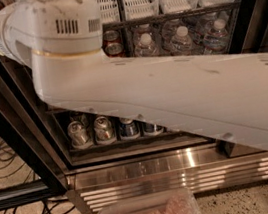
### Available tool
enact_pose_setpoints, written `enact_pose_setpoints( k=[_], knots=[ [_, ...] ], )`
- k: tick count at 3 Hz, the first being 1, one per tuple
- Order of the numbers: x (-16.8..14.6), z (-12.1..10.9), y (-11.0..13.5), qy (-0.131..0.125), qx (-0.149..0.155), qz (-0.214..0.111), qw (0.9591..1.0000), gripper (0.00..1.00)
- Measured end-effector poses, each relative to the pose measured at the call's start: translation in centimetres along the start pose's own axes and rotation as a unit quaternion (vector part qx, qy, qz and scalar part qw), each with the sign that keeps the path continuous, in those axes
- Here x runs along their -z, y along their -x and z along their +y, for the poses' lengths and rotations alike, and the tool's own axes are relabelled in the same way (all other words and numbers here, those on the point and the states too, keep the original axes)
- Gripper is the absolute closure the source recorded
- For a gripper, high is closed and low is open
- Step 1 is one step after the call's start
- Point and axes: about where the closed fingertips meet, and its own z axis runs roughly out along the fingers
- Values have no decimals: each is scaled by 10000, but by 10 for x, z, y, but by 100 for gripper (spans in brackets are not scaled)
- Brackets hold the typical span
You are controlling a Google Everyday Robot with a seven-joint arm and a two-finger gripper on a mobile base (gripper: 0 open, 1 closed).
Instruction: Pick redbull can from top shelf of fridge
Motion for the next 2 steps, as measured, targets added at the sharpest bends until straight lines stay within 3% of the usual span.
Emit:
enact_pose_setpoints(
  k=[1, 2],
  knots=[
    [-8, -5, -5, -294, 19, 11, 9996, 33],
    [-8, -5, -5, -300, 20, 11, 9995, 32]
  ],
)
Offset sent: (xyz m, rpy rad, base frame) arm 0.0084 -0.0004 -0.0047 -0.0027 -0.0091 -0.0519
